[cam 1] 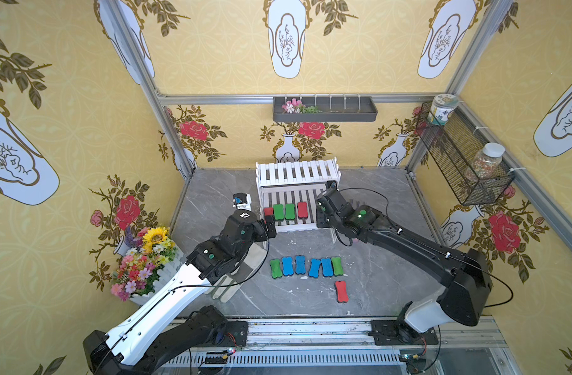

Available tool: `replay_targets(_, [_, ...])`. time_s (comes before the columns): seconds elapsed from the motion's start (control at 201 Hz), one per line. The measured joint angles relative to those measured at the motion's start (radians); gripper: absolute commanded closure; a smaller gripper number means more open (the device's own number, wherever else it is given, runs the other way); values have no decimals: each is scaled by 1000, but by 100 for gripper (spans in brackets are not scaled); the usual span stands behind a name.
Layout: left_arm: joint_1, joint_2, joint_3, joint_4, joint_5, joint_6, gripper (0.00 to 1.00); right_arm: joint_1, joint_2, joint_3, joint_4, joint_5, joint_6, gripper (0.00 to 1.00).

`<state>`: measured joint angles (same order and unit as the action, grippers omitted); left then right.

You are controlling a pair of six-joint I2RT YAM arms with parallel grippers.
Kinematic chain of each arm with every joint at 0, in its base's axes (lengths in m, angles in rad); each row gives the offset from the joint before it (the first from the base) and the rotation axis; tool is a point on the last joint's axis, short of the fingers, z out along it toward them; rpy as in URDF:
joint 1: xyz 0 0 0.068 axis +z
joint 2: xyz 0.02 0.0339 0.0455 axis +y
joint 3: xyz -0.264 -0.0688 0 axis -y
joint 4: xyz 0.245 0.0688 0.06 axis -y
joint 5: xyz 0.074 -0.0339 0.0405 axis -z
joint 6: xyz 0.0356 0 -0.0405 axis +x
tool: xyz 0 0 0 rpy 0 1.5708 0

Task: Remove the whiteboard erasers from the shelf
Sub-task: Pick up the whiteboard eraser from the shelf, then place the whiteboard eraser at the center of the board.

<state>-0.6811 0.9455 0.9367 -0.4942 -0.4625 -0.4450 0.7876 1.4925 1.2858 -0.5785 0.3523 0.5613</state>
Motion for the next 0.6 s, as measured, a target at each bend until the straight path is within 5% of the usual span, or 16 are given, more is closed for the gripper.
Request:
replay_targets(0.309, [0, -14, 0, 7, 15, 0, 1, 219, -218, -298, -175, -115, 238, 65])
replay_targets(0.597, [0, -8, 0, 14, 21, 3, 1, 407, -162, -448, -223, -159, 441, 66])
